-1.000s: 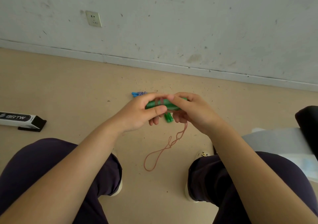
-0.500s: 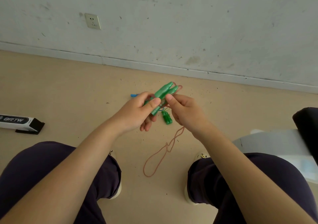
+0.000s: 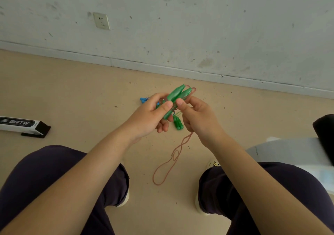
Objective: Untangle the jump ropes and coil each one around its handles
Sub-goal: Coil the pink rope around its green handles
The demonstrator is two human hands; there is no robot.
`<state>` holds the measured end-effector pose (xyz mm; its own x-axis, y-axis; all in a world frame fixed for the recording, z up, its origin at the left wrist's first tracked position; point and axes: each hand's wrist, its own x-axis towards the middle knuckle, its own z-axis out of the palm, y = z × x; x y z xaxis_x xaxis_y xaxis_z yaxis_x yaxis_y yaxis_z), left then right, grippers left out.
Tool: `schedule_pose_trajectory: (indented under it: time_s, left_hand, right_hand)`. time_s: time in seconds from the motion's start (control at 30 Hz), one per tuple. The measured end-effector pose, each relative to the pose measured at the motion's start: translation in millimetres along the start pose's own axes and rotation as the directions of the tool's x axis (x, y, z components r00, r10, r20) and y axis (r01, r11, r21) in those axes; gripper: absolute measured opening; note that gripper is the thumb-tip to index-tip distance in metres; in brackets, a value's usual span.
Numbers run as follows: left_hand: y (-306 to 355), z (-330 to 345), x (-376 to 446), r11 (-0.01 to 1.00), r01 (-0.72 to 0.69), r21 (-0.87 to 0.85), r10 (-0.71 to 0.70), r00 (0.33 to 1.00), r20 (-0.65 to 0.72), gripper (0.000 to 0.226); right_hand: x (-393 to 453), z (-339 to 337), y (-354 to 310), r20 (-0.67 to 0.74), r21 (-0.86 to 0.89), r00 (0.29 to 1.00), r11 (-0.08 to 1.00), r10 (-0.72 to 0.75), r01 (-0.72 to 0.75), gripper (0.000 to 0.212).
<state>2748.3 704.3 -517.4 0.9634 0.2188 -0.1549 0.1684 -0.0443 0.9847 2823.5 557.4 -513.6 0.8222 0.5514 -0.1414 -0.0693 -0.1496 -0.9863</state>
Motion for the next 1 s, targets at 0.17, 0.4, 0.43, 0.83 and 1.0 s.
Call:
schedule_pose_trajectory:
  time_s: [0.17, 0.4, 0.43, 0.83, 1.0]
  left_hand:
    - [0.6, 2.5, 0.2, 1.000, 0.011, -0.012, -0.011, 0.999, -0.030, 0.014]
    - [3.8, 4.7, -2.0, 0.998, 0.021, -0.051, -0.025, 0.997, -0.070, 0.015]
    - [3.4, 4.7, -2.1, 0.999, 0.017, -0.049, -0.021, 0.997, -0.070, 0.012]
    - [3.8, 6.7, -1.0, 0.997, -0.035, -0.065, 0.029, 0.996, -0.088, 0.017]
    - [2.9, 2.8, 4.1, 0.998, -0.048, -0.032, 0.041, 0.981, -0.187, 0.017]
  right_hand:
    - [-1.5, 0.4, 0.0, 0.007, 0.049, 1.000, 0.999, 0.014, -0.015, 0.026]
    - [-3.1, 2.7, 0.3, 0.047, 0.093, 0.999, 0.995, 0.018, -0.022, 0.030]
    - [-3.7, 3.2, 0.3, 0.051, 0.105, 0.998, 0.994, 0.024, -0.030, 0.030]
    - [-6.8, 7.0, -2.9, 0.066, 0.117, 0.998, 0.993, 0.020, -0.027, 0.025]
    - [-3.0, 7.2, 1.9, 0.052, 0.008, 0.999, 1.000, 0.014, -0.015, 0.018]
